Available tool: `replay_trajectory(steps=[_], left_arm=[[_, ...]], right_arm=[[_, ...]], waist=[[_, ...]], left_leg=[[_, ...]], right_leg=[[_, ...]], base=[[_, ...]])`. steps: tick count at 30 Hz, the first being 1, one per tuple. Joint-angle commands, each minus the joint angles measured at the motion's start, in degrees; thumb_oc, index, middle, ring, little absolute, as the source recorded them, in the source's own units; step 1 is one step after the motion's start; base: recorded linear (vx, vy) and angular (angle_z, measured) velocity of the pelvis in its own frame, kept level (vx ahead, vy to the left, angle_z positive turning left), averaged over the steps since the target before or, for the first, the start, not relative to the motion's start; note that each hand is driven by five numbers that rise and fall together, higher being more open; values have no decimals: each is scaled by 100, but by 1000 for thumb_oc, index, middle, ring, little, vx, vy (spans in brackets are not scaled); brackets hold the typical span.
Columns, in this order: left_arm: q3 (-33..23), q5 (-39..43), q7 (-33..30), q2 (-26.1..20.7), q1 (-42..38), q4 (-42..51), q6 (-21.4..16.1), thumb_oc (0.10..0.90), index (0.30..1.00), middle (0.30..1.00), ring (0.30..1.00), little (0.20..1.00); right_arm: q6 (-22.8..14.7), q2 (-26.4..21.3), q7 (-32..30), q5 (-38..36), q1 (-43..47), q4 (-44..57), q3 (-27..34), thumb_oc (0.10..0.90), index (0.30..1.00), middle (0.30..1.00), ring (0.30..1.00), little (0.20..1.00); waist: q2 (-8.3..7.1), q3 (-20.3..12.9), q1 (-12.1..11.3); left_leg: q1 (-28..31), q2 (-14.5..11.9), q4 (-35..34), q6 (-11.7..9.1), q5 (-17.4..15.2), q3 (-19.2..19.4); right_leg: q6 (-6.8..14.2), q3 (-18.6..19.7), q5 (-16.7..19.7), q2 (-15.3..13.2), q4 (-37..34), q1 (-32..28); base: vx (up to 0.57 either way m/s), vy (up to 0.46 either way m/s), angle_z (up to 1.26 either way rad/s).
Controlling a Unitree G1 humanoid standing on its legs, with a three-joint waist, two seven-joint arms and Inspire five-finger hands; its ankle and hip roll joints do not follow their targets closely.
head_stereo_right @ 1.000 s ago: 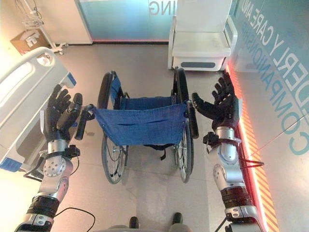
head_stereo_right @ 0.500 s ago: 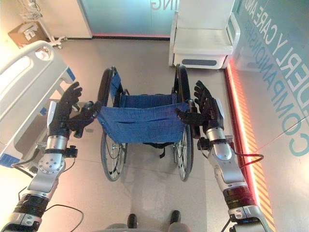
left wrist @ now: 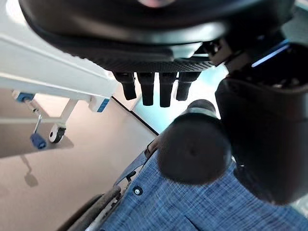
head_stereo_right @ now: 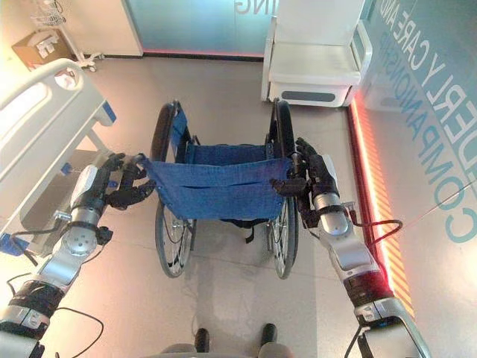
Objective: Push the wheelchair next to the bed
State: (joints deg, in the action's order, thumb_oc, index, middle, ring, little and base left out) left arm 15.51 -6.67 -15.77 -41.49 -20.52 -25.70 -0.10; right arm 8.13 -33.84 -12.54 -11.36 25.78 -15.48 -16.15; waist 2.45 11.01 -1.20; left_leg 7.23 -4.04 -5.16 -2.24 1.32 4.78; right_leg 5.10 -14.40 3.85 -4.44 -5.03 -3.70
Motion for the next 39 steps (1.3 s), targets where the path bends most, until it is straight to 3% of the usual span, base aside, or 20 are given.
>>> replay_trajectory(steps=[1, 7, 13, 18, 26, 31, 39], left_arm=[[65, -172, -93, -678, -1111, -275, 301, 800, 900, 900, 900, 900], [492, -67, 373, -791, -1650, -602, 800, 800, 900, 900, 900, 900], [870, -129, 797, -843, -2196, -1020, 1218, 800, 900, 900, 900, 900], [1243, -325, 1655, -888, -2730, -1484, 2074, 800, 900, 900, 900, 900], [1536, -679, 2528, -938, -3088, -2052, 2784, 800, 900, 900, 900, 900], [1722, -782, 2870, -974, -3326, -2263, 2883, 800, 900, 900, 900, 900], [1908, -778, 2892, -995, -3573, -2399, 2738, 800, 900, 900, 900, 900]], right_arm=[[295, -483, -420, 746, 966, 2, -180, 800, 900, 900, 900, 900], [1070, -713, -233, 926, 1506, -382, -578, 800, 900, 900, 900, 900], [1841, -862, 345, 999, 2106, -981, -1025, 800, 900, 900, 900, 900], [2556, -1021, 242, 1072, 2716, -1482, -1276, 800, 900, 900, 900, 900], [3315, -1132, 648, 1606, 3197, -1884, -1541, 800, 900, 900, 900, 900], [3696, -1131, 1298, 1977, 3372, -2158, -1731, 800, 900, 900, 900, 900], [4015, -1084, 2504, 2320, 3536, -2676, -1979, 800, 900, 900, 900, 900]], waist=[[-162, -164, 46], [-176, -55, 63], [-213, -5, 41], [-249, 65, 27], [-267, 136, 45], [-292, 198, 52], [-351, 227, 23]], left_leg=[[-434, 255, 474, 165, -412, 157], [-497, 275, 546, 178, -430, 180], [-523, 275, 565, 177, -427, 210], [-560, 273, 602, 190, -439, 220], [-618, 284, 685, 214, -464, 233], [-672, 279, 730, 226, -470, 249], [-724, 263, 758, 224, -462, 261]], right_leg=[[28, 348, -632, -150, 695, 173], [27, 387, -621, -136, 738, 237], [27, 382, -597, -126, 734, 249], [31, 388, -583, -118, 747, 275], [17, 416, -583, -108, 769, 312], [0, 432, -576, -106, 787, 357], [-16, 429, -564, -106, 780, 379]], base=[[-34, -7, 0], [-61, -10, 0], [-25, -8, 0], [-20, -14, 2], [-17, -6, 2], [-31, -5, 1], [0, 0, 0]])
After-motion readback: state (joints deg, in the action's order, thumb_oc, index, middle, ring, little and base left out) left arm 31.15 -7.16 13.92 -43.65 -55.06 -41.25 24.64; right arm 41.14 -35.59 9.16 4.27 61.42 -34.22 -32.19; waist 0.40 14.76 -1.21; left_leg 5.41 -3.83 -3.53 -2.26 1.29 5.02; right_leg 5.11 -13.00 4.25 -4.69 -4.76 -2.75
